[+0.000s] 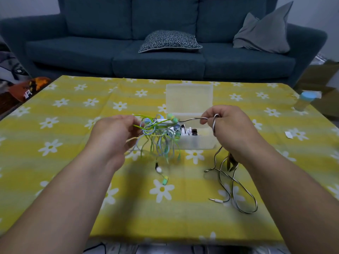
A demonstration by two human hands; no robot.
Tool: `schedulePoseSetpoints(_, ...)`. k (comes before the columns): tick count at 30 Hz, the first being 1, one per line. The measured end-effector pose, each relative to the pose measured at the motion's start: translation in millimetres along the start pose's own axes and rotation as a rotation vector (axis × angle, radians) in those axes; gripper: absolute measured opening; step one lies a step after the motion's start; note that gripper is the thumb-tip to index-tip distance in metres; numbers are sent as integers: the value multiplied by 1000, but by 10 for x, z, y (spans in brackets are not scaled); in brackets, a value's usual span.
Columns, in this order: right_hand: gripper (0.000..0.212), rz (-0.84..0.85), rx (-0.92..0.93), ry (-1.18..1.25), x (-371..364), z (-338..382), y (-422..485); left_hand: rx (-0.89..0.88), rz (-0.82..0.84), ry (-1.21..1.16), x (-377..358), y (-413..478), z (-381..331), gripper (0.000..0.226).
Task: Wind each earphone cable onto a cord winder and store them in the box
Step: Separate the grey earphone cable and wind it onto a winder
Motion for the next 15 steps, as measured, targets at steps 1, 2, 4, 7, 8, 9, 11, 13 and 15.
schedulePoseSetpoints(1, 36, -9, -10, 17, -1, -3, -11, 90, 6, -140, 3, 20, 7, 28)
schedulePoseSetpoints(2, 35, -22, -26, 37, -4, -11, -24, 147, -18, -229, 21, 50, 20, 26)
schedulePoseSetpoints(4, 35, -62, -110, 119, -20, -26, 30, 186, -122, -278, 82, 128, 42, 22)
schedulePoseSetpoints(7, 35, -35, -372, 331, -42, -8, 187, 147, -243, -261, 132, 147, 35, 18)
schedulePoseSetpoints(8, 35, 1, -432, 397, -35, 1, 188, 125, -264, -241, 131, 141, 22, 16)
schedulePoseSetpoints(9, 35, 18, -447, 465, -24, 7, 177, 87, -281, -187, 130, 139, 13, 16)
schedulePoseSetpoints(11, 31, -9, -378, 680, 14, 33, 113, -54, -284, 48, 156, 178, 32, 20)
schedulePoseSetpoints(13, 29, 5, -310, 886, 86, 46, 21, -238, -262, 357, 192, 222, 55, 21)
schedulePoseSetpoints(15, 29, 95, -286, 1015, 115, 81, -30, -324, -235, 577, 237, 271, 75, 22)
Point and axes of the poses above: each hand's wrist, its own y-axis towards the middle knuckle, its own x-axis out of the back of the hand, z = x × y, the point moved 1 cm from there along y, towards the middle knuckle, and after that the axes turned 2 degrees about -y, right-handed, at the moved point
